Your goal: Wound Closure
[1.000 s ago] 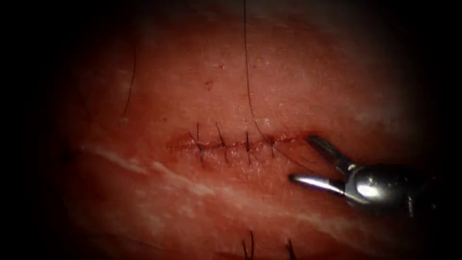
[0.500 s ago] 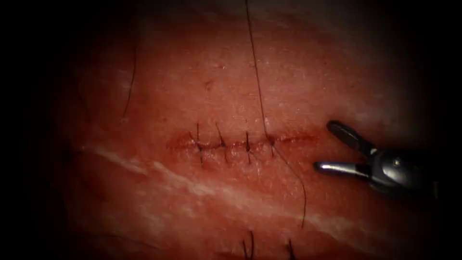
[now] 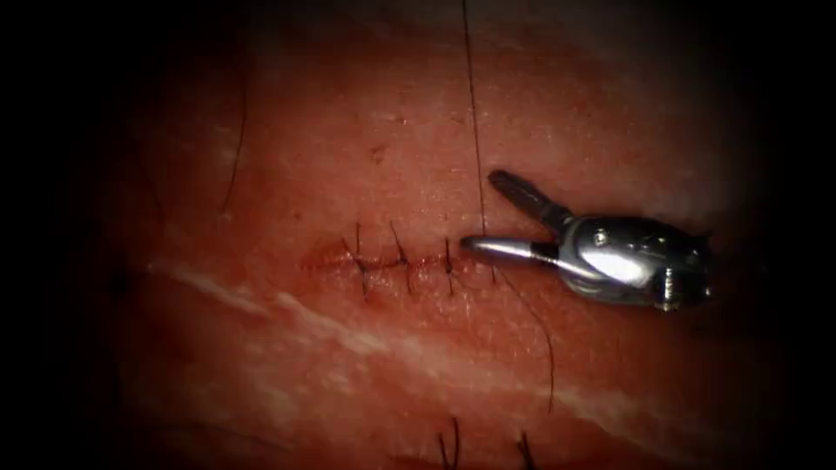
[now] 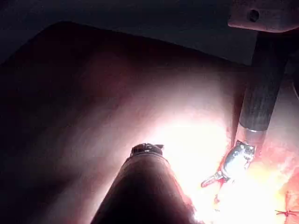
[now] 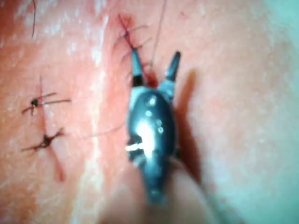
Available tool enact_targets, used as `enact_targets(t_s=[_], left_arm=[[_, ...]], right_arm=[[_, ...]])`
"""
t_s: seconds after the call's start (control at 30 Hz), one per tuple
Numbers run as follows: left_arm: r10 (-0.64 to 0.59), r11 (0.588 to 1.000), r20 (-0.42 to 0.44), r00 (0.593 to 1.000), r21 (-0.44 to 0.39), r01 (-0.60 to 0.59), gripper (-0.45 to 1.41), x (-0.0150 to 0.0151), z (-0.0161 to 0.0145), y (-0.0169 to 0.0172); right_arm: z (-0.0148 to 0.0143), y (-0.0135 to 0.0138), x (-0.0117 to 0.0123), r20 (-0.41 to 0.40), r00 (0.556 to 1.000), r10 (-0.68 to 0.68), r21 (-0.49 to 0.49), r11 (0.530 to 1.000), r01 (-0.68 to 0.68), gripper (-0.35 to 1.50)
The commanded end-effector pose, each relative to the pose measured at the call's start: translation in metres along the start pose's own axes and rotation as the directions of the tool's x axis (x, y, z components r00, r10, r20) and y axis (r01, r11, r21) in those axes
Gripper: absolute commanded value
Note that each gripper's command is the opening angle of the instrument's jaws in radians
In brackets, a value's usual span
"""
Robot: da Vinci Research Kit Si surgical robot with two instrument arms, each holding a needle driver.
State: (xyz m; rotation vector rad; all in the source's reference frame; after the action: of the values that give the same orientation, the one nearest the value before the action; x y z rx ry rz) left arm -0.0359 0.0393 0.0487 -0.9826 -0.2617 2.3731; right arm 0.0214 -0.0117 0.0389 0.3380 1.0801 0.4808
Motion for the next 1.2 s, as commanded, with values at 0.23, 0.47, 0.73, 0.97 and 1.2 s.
enact_targets(t_s=[0.23,0.47,0.73,0.97,1.2], left_arm=[[0.018,1.000,-0.004,1.000,0.003,-0.018,-0.45,0.0006,0.0009,0.0005],[0.018,1.000,-0.005,1.000,0.002,-0.018,-0.45,0.0009,0.0006,0.0012],[0.024,1.000,-0.005,1.000,0.002,-0.024,-0.45,0.0013,0.0004,0.0018],[0.031,1.000,-0.005,1.000,0.002,-0.031,-0.45,0.0013,0.0003,0.0020],[0.033,0.999,-0.006,0.999,0.004,-0.033,-0.45,0.0012,0.0004,0.0024]], right_arm=[[0.0024,-0.0013,-0.0002,0.008,1.000,-0.017,0.006,1.000,0.017,1.48],[0.0037,-0.0009,-0.0006,0.016,1.000,-0.020,-0.001,1.000,0.020,1.48],[0.0045,-0.0008,-0.0008,0.016,1.000,-0.021,-0.008,1.000,0.021,1.48],[0.0051,-0.0007,-0.0006,0.016,0.999,-0.031,-0.012,0.999,0.031,1.43],[0.0048,-0.0007,-0.0002,0.013,0.997,-0.082,-0.005,0.997,0.082,-0.35]])
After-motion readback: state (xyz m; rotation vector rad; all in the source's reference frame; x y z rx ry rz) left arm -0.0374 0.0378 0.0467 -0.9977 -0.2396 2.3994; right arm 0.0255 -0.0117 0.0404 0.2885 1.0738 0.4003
